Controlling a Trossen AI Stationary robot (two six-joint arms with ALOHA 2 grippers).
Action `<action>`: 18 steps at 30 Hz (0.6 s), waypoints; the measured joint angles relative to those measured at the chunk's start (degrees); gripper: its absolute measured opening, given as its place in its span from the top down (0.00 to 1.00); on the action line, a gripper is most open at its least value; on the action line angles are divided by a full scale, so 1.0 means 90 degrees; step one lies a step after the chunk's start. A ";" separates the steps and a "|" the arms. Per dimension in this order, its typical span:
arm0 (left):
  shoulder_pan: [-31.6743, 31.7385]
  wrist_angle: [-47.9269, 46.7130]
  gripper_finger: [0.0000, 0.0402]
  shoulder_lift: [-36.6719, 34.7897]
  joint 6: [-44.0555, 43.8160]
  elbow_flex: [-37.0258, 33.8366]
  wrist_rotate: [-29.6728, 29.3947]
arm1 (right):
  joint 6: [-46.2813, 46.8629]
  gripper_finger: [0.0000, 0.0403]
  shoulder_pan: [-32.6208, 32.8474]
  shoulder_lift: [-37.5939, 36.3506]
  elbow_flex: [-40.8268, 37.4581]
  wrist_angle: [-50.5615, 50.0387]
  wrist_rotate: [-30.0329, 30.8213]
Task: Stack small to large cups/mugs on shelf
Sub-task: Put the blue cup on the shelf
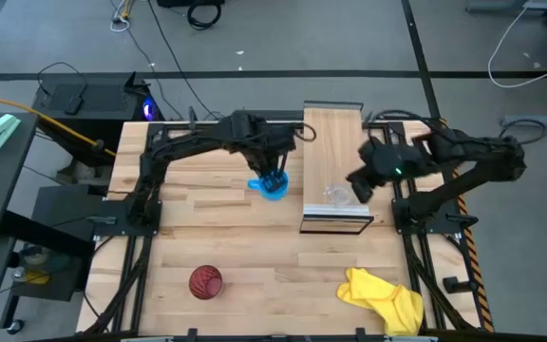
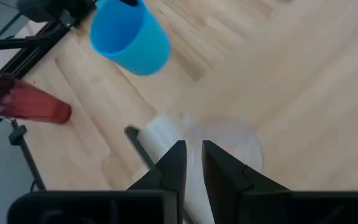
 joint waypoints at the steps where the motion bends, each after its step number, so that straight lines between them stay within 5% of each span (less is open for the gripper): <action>1: -0.0127 -0.0028 0.97 0.0000 -0.0081 0.0000 -0.0030 | 0.0287 0.86 0.0298 -0.0039 0.0000 -0.0124 0.0138; 9: -0.1212 -0.0015 0.97 0.0007 -0.0864 0.0000 -0.0169 | 0.2827 0.87 0.2605 0.0235 0.0000 -0.1241 0.0634; 18: -0.2342 0.0467 0.97 0.0240 -0.2178 -0.0093 -0.0265 | 0.5387 0.87 0.4847 0.1694 0.0002 -0.1337 0.0829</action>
